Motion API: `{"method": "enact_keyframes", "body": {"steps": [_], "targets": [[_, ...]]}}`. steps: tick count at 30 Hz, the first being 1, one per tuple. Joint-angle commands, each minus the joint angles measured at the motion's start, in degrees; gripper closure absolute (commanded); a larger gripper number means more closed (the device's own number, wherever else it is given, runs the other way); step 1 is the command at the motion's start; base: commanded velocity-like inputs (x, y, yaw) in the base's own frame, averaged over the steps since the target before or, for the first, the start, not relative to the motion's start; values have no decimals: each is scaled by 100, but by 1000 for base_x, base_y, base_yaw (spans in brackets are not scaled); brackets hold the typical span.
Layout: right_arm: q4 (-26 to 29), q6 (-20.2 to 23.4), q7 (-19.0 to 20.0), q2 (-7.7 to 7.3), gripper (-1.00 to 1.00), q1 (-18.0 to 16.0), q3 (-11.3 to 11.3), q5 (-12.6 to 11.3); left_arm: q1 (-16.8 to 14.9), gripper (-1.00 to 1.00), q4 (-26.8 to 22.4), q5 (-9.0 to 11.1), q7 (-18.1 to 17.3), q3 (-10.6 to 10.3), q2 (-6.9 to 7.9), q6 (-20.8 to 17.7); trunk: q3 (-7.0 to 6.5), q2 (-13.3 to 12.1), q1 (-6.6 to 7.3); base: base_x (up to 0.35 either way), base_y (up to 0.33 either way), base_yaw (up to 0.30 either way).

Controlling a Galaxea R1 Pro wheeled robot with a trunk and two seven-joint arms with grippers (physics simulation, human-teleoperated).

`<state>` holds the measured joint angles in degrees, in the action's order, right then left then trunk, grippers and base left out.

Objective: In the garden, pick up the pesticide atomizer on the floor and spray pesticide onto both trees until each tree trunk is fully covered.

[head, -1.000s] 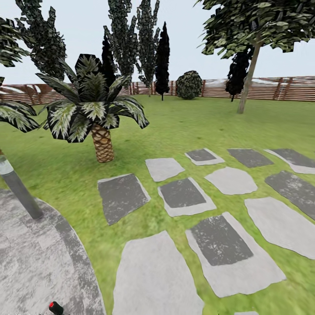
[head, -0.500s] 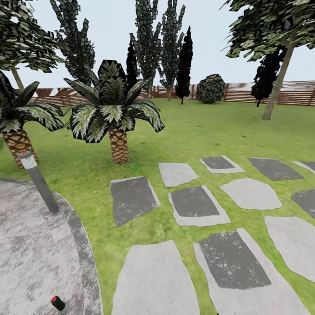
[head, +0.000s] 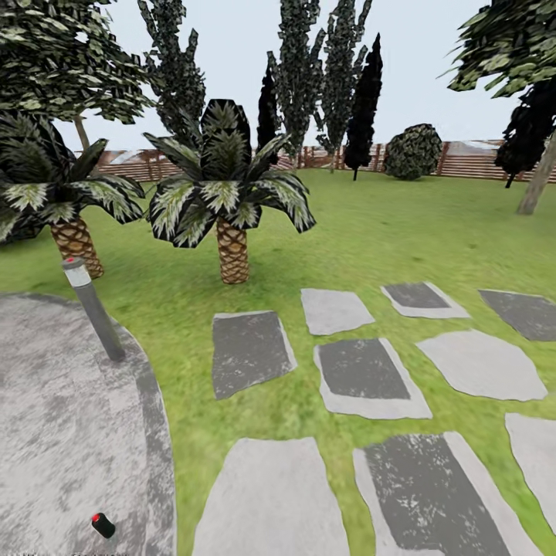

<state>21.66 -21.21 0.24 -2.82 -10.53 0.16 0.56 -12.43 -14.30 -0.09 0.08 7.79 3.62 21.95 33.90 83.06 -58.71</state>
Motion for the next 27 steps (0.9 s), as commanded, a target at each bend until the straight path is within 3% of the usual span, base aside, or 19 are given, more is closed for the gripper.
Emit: {"method": "enact_keyframes", "body": {"steps": [1,27], "targets": [[-4,-16,2,-1,-100,-2,1,5,-5,-100,6,-3,1,12,-1,20,11,2,-2,198,-250,251],[-4,-23,0,1,-100,-2,-5,-3,-5,-100,6,-2,7,12,-1,20,133,2,-2,198,-250,256]]}}
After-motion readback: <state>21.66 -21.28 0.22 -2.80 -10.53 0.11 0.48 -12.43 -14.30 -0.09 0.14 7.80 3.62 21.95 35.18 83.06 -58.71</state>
